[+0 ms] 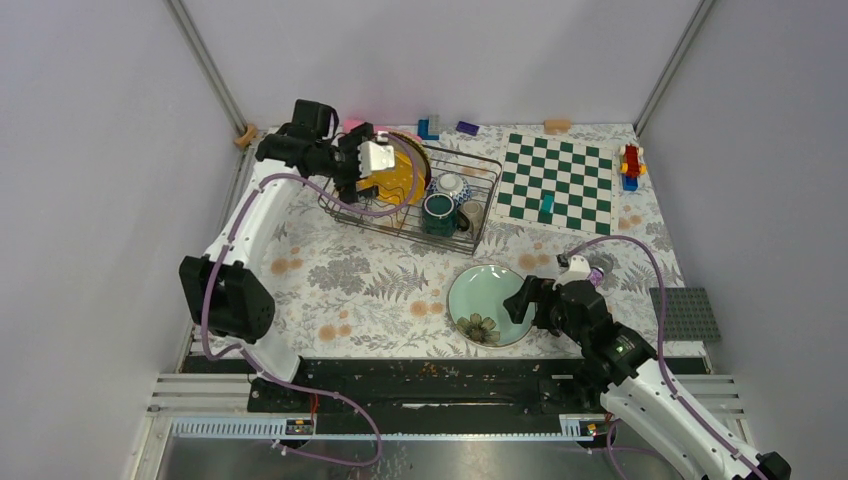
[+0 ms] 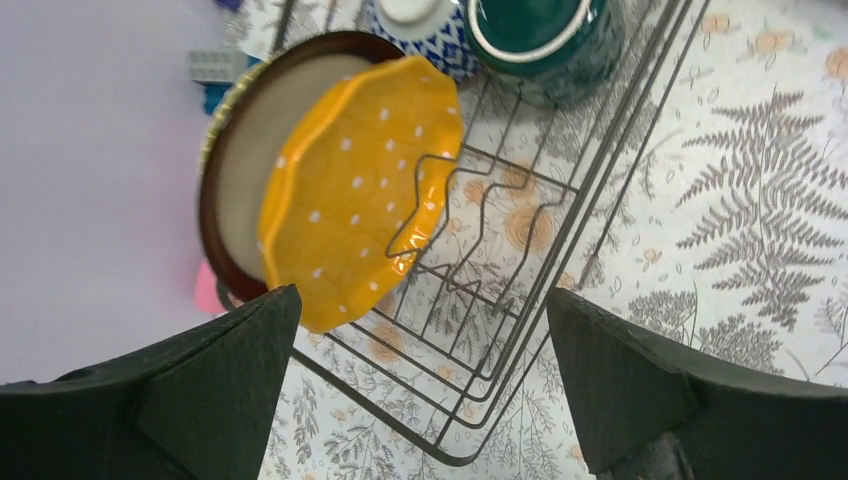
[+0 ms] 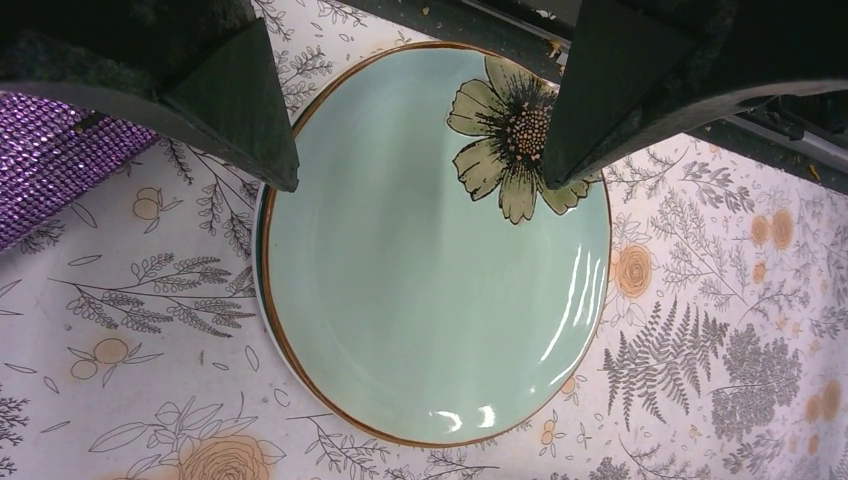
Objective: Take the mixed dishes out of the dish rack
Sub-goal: Pick up the plate from the dish rack.
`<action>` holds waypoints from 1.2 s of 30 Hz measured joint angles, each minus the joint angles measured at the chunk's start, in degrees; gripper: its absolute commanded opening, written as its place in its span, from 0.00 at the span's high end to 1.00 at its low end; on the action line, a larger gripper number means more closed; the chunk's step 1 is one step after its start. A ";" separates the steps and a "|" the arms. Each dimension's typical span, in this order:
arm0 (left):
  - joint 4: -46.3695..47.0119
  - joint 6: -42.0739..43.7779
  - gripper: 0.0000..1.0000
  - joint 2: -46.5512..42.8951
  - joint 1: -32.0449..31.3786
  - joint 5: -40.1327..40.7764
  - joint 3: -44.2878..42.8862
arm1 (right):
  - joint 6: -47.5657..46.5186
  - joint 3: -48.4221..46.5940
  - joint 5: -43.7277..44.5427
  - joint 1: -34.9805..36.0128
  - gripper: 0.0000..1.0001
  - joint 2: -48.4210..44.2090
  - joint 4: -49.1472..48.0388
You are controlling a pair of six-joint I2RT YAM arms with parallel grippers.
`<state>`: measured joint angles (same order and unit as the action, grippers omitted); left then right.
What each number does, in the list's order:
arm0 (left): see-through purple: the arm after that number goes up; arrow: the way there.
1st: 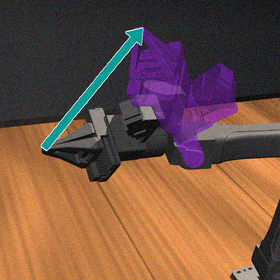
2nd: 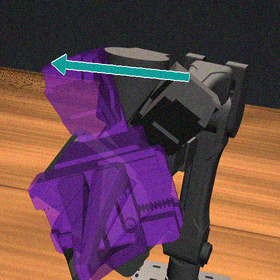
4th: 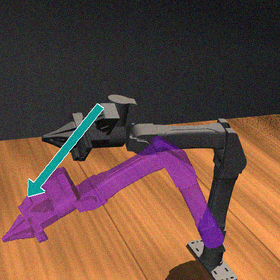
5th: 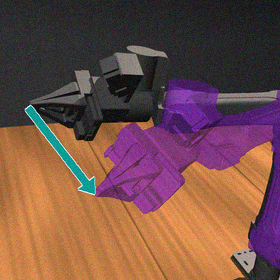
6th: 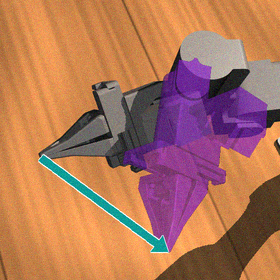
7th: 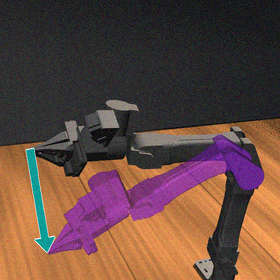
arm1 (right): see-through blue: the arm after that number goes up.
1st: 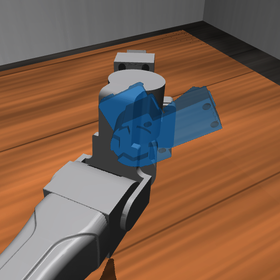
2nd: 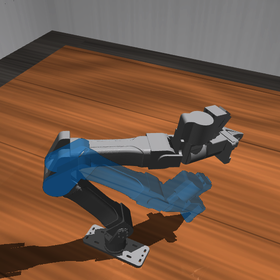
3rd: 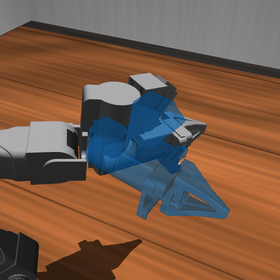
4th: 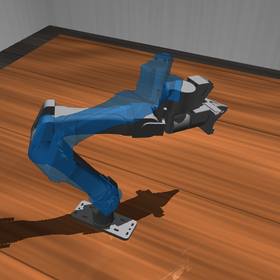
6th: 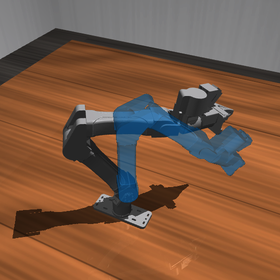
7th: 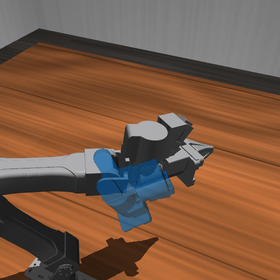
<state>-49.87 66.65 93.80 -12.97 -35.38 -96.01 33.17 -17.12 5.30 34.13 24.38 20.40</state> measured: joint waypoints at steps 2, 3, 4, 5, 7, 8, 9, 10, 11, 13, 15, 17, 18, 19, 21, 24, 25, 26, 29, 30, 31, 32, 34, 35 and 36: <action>-1.79 2.45 0.01 1.60 0.02 0.81 -0.02 | -0.22 -0.39 0.09 0.00 0.01 0.33 0.63; -2.21 3.21 0.01 2.23 0.02 1.22 -0.11 | -0.35 -0.68 0.20 0.00 0.01 0.50 0.94; -2.62 3.87 0.01 2.86 0.02 1.70 -0.35 | -0.39 -0.85 0.26 0.00 0.01 0.59 1.05; -2.67 4.55 0.01 3.54 -0.07 2.27 -0.66 | -0.44 -1.03 0.48 0.00 0.01 0.74 1.18; -2.36 5.66 0.01 4.28 -0.11 3.19 -1.07 | -0.59 -1.42 1.31 0.00 0.01 1.18 1.46; -2.14 6.21 0.01 4.59 -0.09 3.63 -1.29 | -0.63 -1.60 1.57 0.00 0.01 1.40 1.64; -1.95 6.93 0.01 4.94 -0.09 4.04 -1.68 | -0.74 -1.75 1.77 0.00 0.01 1.64 1.70; -1.84 7.56 0.01 5.42 -0.09 4.42 -2.29 | -0.83 -1.79 2.12 0.00 0.01 1.84 1.79; -1.77 8.00 0.01 5.88 -0.09 4.70 -2.89 | -0.92 -1.84 2.34 0.00 0.01 1.99 1.88; -1.55 8.59 0.01 7.54 -0.11 5.40 -5.03 | -1.16 -2.03 2.84 0.00 0.01 2.34 2.34; -1.14 8.76 0.02 9.18 -0.09 5.88 -6.88 | -1.38 -2.45 3.23 0.00 0.01 2.47 2.75; -0.72 8.83 0.03 10.86 -0.09 6.10 -8.33 | -1.49 -2.78 3.78 0.00 0.01 2.45 2.95; -0.59 8.87 0.03 11.43 -0.09 6.14 -8.66 | -1.53 -2.99 4.22 0.00 0.01 2.45 3.15; -0.61 8.92 0.03 12.07 -0.11 6.19 -8.98 | -1.57 -3.19 4.42 0.00 0.01 2.45 3.28; -0.46 8.96 0.03 13.40 -0.13 6.29 -9.53 | -1.68 -3.58 4.81 0.00 0.01 2.36 3.52; -0.20 9.01 0.04 14.97 -0.37 6.67 -9.75 | -1.81 -3.72 5.70 0.00 0.01 2.05 3.76; -0.20 9.01 0.05 15.39 -0.50 6.84 -9.75 | -1.84 -3.72 5.84 0.00 0.01 1.99 3.89; -0.20 8.98 0.05 15.74 -0.61 7.02 -9.77 | -1.86 -3.72 6.08 0.00 0.01 1.97 4.15; 0.22 9.03 0.06 16.59 -0.96 7.82 -10.05 | -1.86 -3.72 6.23 0.00 0.01 1.97 4.48; 0.44 9.05 0.06 16.72 -1.11 8.17 -10.08 | -1.86 -3.72 6.23 0.00 0.01 1.97 4.48; 0.52 9.20 0.06 16.87 -1.25 8.55 -10.16 | -1.86 -3.72 6.23 0.00 0.01 1.97 4.50; 0.66 9.27 0.06 17.00 -1.40 8.96 -10.27 | -1.86 -3.72 6.23 0.00 0.01 1.97 4.50; 0.63 9.38 0.07 17.35 -1.57 9.46 -10.62 | -1.86 -3.74 6.23 0.00 0.01 1.97 4.50; 0.66 9.40 0.08 17.59 -1.68 9.70 -10.86 | -1.86 -3.78 6.23 0.00 0.01 1.97 4.52; 0.68 9.44 0.11 17.84 -1.79 9.97 -11.04 | -1.86 -3.87 6.23 0.00 0.01 1.97 4.55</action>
<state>-49.19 76.09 111.63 -14.76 -25.41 -107.04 31.31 -20.99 11.53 34.13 26.35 24.95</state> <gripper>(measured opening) 0.936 0.990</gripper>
